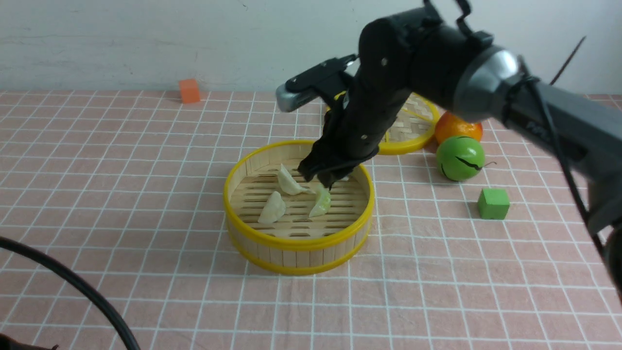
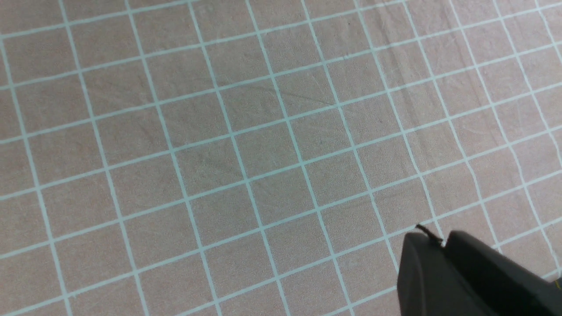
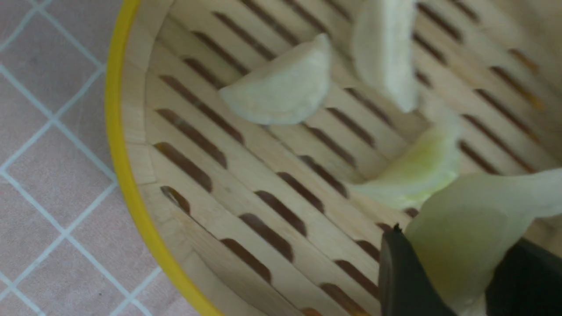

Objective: Put the dumplings into the steamer on the table with the pink tablecloth.

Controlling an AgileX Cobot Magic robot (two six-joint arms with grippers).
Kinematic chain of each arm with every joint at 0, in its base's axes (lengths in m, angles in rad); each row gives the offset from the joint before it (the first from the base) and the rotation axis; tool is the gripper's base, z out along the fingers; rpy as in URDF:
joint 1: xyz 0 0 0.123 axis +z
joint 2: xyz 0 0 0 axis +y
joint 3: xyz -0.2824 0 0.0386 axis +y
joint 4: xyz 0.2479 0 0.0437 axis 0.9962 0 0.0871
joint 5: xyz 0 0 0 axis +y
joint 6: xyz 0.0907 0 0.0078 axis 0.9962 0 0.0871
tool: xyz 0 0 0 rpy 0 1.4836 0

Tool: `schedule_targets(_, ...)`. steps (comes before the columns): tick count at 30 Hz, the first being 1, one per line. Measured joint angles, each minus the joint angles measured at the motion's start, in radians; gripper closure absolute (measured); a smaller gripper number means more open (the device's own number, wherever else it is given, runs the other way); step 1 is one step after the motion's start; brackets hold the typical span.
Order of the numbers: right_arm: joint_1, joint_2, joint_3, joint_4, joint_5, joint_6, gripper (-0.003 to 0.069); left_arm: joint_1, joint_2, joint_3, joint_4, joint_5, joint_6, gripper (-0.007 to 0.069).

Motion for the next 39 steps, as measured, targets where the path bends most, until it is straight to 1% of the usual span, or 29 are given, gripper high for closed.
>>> schedule_targets(2, 0.012, 0.026, 0.0, 0.0, -0.007, -0.014, 0.0417, 0.0, 0.0, 0.0, 0.001, -0.005, 0.0, 0.0568)
schedule_targets(5, 0.042, 0.094, 0.0, 0.0, -0.019, -0.08, 0.0417, 0.0, -0.034, 0.02, 0.013, -0.07, 0.001, 0.0568)
schedule_targets(7, 0.046, 0.107, 0.0, 0.0, -0.023, -0.086, 0.041, 0.0, -0.058, 0.038, 0.014, -0.104, 0.001, 0.0568)
schedule_targets(9, 0.049, 0.118, 0.0, -0.001, -0.03, -0.082, 0.0349, 0.0, -0.126, 0.079, 0.014, -0.149, 0.001, 0.0568)
schedule_targets(11, 0.05, 0.117, -0.003, -0.005, -0.03, -0.076, 0.027, 0.0, -0.195, 0.115, 0.014, -0.173, 0.001, 0.0568)
schedule_targets(14, 0.05, 0.105, -0.027, -0.014, 0.002, -0.074, 0.0172, 0.0, -0.304, 0.184, 0.014, -0.196, 0.001, 0.0568)
schedule_targets(16, 0.05, 0.089, -0.052, -0.022, 0.042, -0.073, 0.0139, 0.0, -0.364, 0.226, 0.014, -0.218, 0.001, 0.0568)
schedule_targets(18, 0.05, 0.065, -0.081, -0.023, 0.092, -0.073, 0.0137, 0.0, -0.415, 0.271, 0.014, -0.252, 0.001, 0.0568)
schedule_targets(20, 0.05, 0.025, -0.105, -0.023, 0.149, -0.073, 0.0167, 0.0, -0.452, 0.306, 0.014, -0.296, 0.001, 0.0566)
schedule_targets(22, 0.05, -0.005, -0.111, -0.023, 0.172, -0.073, 0.0202, 0.0, -0.464, 0.322, 0.014, -0.324, 0.001, 0.0564)
schedule_targets(23, 0.05, -0.047, -0.114, -0.023, 0.185, -0.073, 0.0265, 0.0, -0.469, 0.333, 0.014, -0.343, 0.001, 0.0562)
schedule_targets(25, 0.05, -0.102, -0.108, -0.024, 0.193, -0.073, 0.0362, 0.0, -0.471, 0.336, 0.014, -0.357, 0.001, 0.0558)
schedule_targets(26, 0.05, -0.108, -0.108, -0.024, 0.193, -0.073, 0.0372, 0.0, -0.471, 0.337, 0.014, -0.358, 0.001, 0.0558)
schedule_targets(27, 0.05, -0.133, -0.094, -0.024, 0.194, -0.073, 0.0414, 0.0, -0.473, 0.337, 0.014, -0.359, 0.001, 0.0557)
schedule_targets(28, 0.05, -0.186, -0.064, -0.023, 0.197, -0.073, 0.05, 0.0, -0.474, 0.339, 0.014, -0.36, 0.001, 0.0557)
schedule_targets(29, 0.05, -0.215, -0.042, -0.021, 0.197, -0.073, 0.054, 0.0, -0.474, 0.34, 0.014, -0.36, 0.001, 0.0557)
schedule_targets(30, 0.05, -0.268, 0.004, -0.011, 0.198, -0.073, 0.0608, 0.0, -0.474, 0.34, 0.014, -0.36, 0.001, 0.0557)
schedule_targets(31, 0.05, -0.275, 0.012, -0.009, 0.199, -0.073, 0.0617, 0.0, -0.474, 0.34, 0.014, -0.36, 0.001, 0.0557)
schedule_targets(32, 0.05, -0.324, 0.07, -0.001, 0.2, -0.073, 0.0657, 0.0, -0.474, 0.34, 0.014, -0.36, 0.001, 0.0557)
schedule_targets(33, 0.05, -0.374, 0.116, 0.003, 0.2, -0.073, 0.0674, 0.0, -0.474, 0.34, 0.014, -0.36, 0.001, 0.0557)
schedule_targets(36, 0.05, -0.526, 0.297, 0.008, 0.182, -0.073, 0.0678, 0.0, -0.474, 0.34, 0.014, -0.36, 0.002, 0.0554)
schedule_targets(39, 0.05, -0.664, 0.465, 0.022, 0.077, -0.073, 0.0678, 0.0, -0.474, 0.34, 0.014, -0.361, 0.002, 0.0552)
